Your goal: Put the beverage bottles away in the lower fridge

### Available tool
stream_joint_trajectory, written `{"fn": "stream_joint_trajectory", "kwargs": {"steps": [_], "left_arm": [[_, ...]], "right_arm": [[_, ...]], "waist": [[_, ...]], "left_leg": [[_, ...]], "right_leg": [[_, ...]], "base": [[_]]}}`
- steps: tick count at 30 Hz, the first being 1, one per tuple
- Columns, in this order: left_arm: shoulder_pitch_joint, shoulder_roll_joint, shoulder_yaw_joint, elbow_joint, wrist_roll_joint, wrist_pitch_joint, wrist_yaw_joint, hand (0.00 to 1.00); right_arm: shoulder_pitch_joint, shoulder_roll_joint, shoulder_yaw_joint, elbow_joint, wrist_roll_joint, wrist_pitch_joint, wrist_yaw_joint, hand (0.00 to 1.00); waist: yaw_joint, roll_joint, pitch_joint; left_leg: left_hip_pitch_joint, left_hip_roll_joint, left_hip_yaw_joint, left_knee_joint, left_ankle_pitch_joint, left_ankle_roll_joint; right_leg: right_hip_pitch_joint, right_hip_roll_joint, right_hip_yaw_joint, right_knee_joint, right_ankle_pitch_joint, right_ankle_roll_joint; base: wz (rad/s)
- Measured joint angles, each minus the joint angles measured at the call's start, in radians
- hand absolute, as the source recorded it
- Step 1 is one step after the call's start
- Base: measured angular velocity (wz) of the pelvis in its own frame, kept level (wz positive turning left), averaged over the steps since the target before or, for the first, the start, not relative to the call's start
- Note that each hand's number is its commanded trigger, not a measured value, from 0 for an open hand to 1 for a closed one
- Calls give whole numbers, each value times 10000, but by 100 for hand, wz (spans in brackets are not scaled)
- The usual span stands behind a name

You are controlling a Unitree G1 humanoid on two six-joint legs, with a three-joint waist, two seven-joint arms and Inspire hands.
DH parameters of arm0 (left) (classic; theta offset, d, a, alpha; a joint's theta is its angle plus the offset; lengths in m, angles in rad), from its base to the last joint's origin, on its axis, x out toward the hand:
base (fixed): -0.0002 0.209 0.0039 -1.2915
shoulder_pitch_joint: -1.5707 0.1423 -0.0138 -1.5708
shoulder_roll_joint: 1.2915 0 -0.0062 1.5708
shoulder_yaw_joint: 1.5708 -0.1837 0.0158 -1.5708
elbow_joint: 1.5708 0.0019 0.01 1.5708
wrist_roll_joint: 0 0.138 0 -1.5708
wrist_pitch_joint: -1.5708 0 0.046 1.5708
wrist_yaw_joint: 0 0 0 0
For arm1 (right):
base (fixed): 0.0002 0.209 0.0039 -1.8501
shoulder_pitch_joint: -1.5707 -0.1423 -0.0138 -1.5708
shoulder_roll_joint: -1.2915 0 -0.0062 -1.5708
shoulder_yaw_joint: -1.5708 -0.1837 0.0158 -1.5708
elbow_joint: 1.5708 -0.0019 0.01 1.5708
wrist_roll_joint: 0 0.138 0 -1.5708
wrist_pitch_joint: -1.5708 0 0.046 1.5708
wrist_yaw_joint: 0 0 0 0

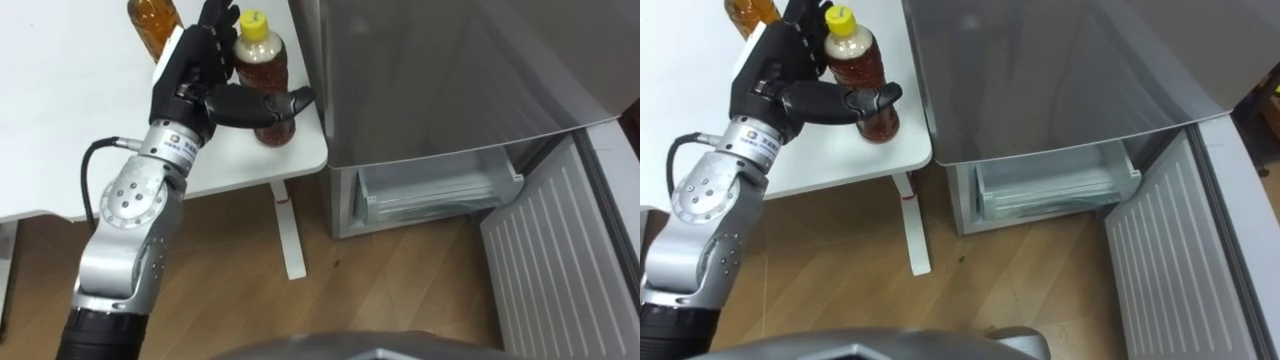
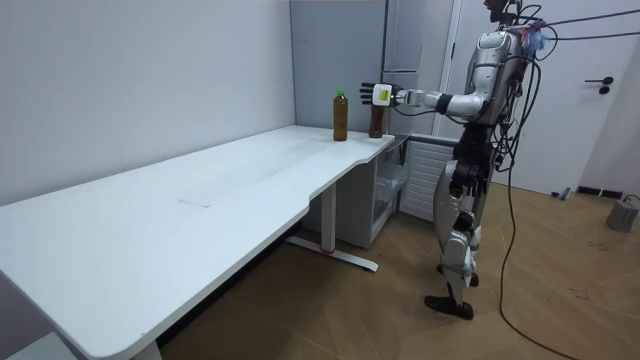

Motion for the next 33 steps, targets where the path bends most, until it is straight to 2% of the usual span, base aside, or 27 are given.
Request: {"fn": "stream_joint_trajectory", "kwargs": {"steps": [1,2,26,33], "left_arm": [[-25,0,0,8,1,9,0,94],[-82,0,0,33,2,34,1,100],[-747,-42,-42,726,-8,61,41,100],[-970,-70,-39,959,-16,44,45,100]], "right_arm": [[2,0,0,-7,-1,12,-2,0],[10,0,0,-14,-3,31,-5,0],[35,4,29,-95,5,82,-376,0],[13,15,372,-157,-6,81,-391,0]], "waist": [[1,-4,3],[1,-11,7],[-32,-70,-10],[-34,-146,-18]], "left_leg": [[2,0,0,0,0,0],[3,0,1,-1,0,0],[8,4,120,-22,0,0],[9,6,112,-22,0,0]], "right_leg": [[-1,1,4,1,0,0],[-4,3,13,1,0,0],[-86,20,210,9,1,-1],[-91,16,200,26,2,-1]], "base": [[0],[0],[-2],[0]]}}
